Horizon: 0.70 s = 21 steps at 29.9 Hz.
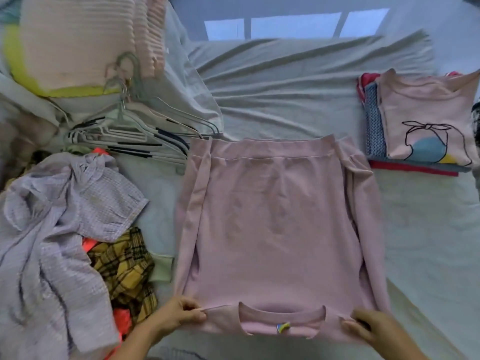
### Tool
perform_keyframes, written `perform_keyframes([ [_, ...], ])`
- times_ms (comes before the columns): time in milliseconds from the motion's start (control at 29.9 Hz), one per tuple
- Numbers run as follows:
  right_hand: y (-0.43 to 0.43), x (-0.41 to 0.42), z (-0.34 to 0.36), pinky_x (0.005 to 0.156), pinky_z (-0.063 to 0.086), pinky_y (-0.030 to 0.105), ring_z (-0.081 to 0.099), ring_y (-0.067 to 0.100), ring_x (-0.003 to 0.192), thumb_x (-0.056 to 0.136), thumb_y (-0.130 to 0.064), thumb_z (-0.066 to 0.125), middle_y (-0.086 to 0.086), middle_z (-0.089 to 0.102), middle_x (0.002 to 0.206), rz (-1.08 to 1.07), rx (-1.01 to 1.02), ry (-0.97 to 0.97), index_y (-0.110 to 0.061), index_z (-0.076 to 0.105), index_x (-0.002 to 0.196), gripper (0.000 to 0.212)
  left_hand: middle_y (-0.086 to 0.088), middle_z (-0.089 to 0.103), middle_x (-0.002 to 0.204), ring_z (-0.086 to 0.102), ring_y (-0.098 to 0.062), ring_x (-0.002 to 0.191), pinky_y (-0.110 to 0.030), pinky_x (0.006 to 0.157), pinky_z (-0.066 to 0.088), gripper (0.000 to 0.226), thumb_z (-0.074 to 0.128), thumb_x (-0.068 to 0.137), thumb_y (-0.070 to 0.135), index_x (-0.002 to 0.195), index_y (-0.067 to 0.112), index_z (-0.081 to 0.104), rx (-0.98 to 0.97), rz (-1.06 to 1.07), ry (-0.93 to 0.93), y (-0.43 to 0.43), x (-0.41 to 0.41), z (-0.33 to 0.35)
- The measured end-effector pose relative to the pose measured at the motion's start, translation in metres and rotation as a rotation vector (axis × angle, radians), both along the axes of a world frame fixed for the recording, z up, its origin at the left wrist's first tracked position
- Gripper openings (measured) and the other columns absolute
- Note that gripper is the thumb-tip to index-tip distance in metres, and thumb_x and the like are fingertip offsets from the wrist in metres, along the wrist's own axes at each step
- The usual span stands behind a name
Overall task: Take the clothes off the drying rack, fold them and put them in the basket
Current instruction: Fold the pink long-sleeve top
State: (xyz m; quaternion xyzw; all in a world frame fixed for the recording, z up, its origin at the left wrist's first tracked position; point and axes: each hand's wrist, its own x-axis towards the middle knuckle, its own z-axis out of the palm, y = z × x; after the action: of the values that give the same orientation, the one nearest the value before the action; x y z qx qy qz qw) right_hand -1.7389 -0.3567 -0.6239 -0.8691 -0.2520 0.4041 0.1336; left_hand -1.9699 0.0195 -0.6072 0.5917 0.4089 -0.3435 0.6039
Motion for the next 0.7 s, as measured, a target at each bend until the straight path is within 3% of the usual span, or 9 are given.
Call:
perform_keyframes([
  [100, -0.014, -0.024, -0.023, 0.059, 0.038, 0.011, 0.051, -0.01, 0.063, 0.042, -0.1, 0.0, -0.031, 0.047, 0.057, -0.014, -0.075, -0.016, -0.049, 0.047, 0.065, 0.073, 0.014, 0.046, 0.049, 0.04, 0.002, 0.053, -0.018, 0.054, 0.028, 0.033, 0.076, 0.074, 0.02, 0.047, 0.025, 0.059, 0.023, -0.194, 0.033, -0.009, -0.012, -0.02],
  [167, -0.01, -0.034, -0.029, 0.067, 0.039, 0.015, 0.053, -0.01, 0.072, 0.04, -0.1, -0.001, -0.039, 0.048, 0.059, -0.033, -0.096, 0.005, -0.055, 0.049, 0.063, 0.071, 0.013, 0.046, 0.052, 0.041, -0.001, 0.057, -0.022, 0.058, 0.03, 0.026, 0.078, 0.066, 0.032, 0.048, 0.029, 0.059, 0.037, -0.319, 0.037, -0.012, -0.015, -0.03],
  [234, 0.003, -0.034, -0.024, 0.067, 0.037, 0.019, 0.051, -0.012, 0.073, 0.06, -0.093, 0.024, -0.042, 0.049, 0.064, 0.002, -0.081, 0.024, -0.061, 0.046, 0.069, 0.04, 0.016, 0.054, 0.062, 0.048, 0.001, 0.064, -0.018, 0.064, 0.038, 0.014, 0.078, 0.065, 0.035, 0.065, 0.035, 0.064, 0.033, -0.387, 0.052, -0.016, -0.01, -0.034],
  [267, 0.013, -0.031, -0.021, 0.063, 0.036, 0.02, 0.05, -0.012, 0.075, 0.075, -0.077, 0.044, -0.04, 0.051, 0.067, -0.005, -0.11, 0.016, -0.061, 0.043, 0.073, 0.016, 0.019, 0.056, 0.069, 0.049, 0.005, 0.068, -0.013, 0.068, 0.038, 0.016, 0.075, 0.066, 0.04, 0.076, 0.035, 0.063, 0.074, -0.431, 0.031, -0.018, -0.003, -0.037],
  [368, 0.044, -0.013, -0.028, 0.05, 0.031, 0.023, 0.056, 0.009, 0.057, 0.086, -0.031, 0.061, -0.008, 0.06, 0.061, -0.079, 0.004, -0.278, -0.033, 0.046, 0.068, 0.023, 0.016, 0.054, 0.095, 0.051, 0.001, 0.087, -0.007, 0.078, 0.033, 0.07, 0.037, 0.063, 0.065, 0.109, 0.018, 0.06, 0.419, -0.401, -0.181, -0.021, 0.034, -0.04],
  [434, 0.073, 0.002, -0.035, 0.058, 0.042, 0.028, 0.063, 0.022, 0.076, 0.087, -0.023, 0.059, 0.001, 0.065, 0.08, -0.088, 0.132, -0.388, -0.026, 0.061, 0.081, 0.008, -0.001, 0.056, 0.118, 0.052, -0.015, 0.11, -0.014, 0.094, 0.031, 0.076, 0.026, 0.071, 0.059, 0.122, 0.011, 0.056, 0.594, -0.338, -0.323, -0.022, 0.063, -0.048],
  [535, 0.117, 0.03, -0.054, 0.084, 0.05, 0.036, 0.047, 0.023, 0.107, 0.086, -0.034, 0.04, 0.012, 0.062, 0.117, 0.031, 0.163, -0.5, -0.009, 0.062, 0.115, 0.044, -0.007, 0.033, 0.15, 0.03, -0.024, 0.138, -0.032, 0.112, 0.019, 0.079, 0.012, 0.076, 0.052, 0.138, 0.014, 0.042, 0.745, -0.499, -0.43, -0.021, 0.112, -0.059],
  [635, 0.147, 0.065, -0.076, 0.1, 0.026, 0.035, 0.033, 0.023, 0.123, 0.09, -0.042, 0.032, 0.013, 0.053, 0.135, 0.18, 0.098, -0.554, -0.014, 0.054, 0.128, 0.053, 0.004, -0.002, 0.157, -0.002, -0.015, 0.145, -0.037, 0.115, -0.005, 0.094, -0.01, 0.064, 0.06, 0.149, 0.025, 0.01, 0.894, -0.784, -0.35, 0.001, 0.152, -0.077],
  [702, 0.162, 0.088, -0.082, 0.107, 0.011, 0.032, 0.028, 0.022, 0.13, 0.094, -0.052, 0.018, 0.011, 0.045, 0.142, 0.217, 0.025, -0.568, -0.016, 0.046, 0.136, 0.062, 0.005, -0.011, 0.156, -0.01, -0.013, 0.144, -0.036, 0.113, -0.012, 0.098, -0.014, 0.058, 0.063, 0.148, 0.027, -0.003, 0.967, -0.88, -0.306, 0.03, 0.172, -0.09],
])
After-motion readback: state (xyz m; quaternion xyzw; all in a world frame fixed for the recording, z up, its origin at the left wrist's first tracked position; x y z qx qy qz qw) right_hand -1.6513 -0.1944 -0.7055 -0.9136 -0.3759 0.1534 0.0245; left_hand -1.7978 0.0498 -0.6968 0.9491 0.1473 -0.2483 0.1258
